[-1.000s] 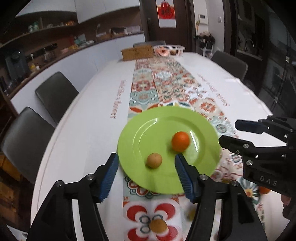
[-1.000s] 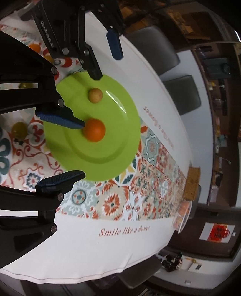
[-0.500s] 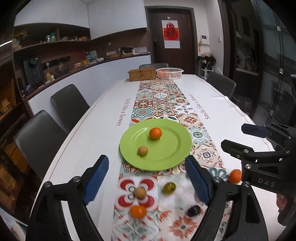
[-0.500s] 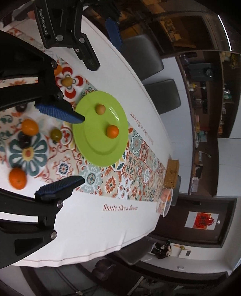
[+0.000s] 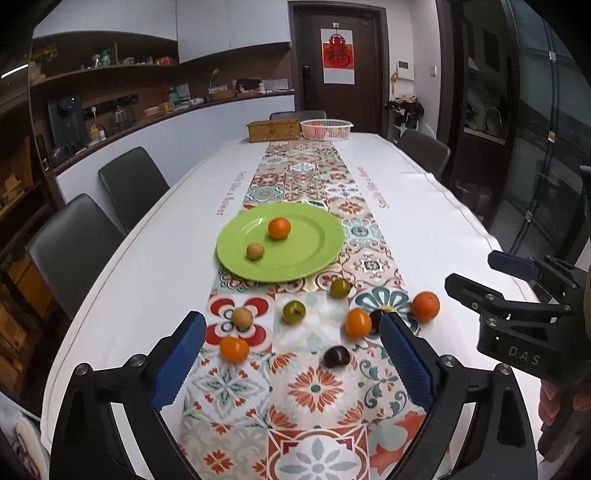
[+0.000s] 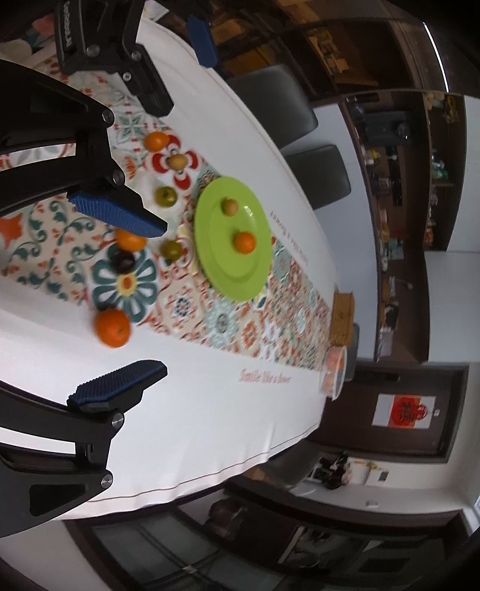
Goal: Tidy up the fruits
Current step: 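Withdraw both tools from the plate back toward the remaining fruits, then grasp the dark plum with left tool while right tool grasps another orange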
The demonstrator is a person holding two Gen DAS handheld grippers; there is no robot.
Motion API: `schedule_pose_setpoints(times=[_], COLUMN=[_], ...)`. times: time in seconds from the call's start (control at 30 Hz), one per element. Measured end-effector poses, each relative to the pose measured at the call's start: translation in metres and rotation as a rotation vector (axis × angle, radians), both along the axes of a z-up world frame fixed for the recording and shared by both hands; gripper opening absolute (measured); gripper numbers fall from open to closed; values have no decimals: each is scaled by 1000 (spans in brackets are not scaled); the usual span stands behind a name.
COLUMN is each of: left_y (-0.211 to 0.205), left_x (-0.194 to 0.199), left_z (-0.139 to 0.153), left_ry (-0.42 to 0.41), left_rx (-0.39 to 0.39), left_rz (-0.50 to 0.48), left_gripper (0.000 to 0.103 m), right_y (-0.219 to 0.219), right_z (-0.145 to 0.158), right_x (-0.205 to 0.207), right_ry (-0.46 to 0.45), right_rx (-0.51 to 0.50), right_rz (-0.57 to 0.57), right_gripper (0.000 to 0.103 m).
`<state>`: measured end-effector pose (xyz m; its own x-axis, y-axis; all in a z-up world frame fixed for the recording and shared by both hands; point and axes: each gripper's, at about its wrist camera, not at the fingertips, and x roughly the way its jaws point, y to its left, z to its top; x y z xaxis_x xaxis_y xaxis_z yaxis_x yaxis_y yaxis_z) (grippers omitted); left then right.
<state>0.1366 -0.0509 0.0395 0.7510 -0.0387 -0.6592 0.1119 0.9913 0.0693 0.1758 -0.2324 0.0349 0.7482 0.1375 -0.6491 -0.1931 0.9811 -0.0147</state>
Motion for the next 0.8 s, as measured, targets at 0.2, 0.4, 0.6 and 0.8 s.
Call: schedule_pose_setpoints(times=[0.2,0.4,0.6,0.8], left_y=[-12,-18,-22,-22], left_x=[3,7,13,22], left_z=[-29,-53,-69,-82], left_ry=[86,145,168,178], left_rx=[11,15,20,9], left_rz=[4,12,27,52], left_gripper=[96,96,96,95], right_y=[-13,-25,-27,-25], right_z=[-22,-44,-59,-71], right_x=[-7,-9,-5,4], right_ry=[64,108,139,157], right_rx=[13,-3,-29,-73], right_rz=[-33,-54,-57,-33], right_gripper=[70,70,70,70])
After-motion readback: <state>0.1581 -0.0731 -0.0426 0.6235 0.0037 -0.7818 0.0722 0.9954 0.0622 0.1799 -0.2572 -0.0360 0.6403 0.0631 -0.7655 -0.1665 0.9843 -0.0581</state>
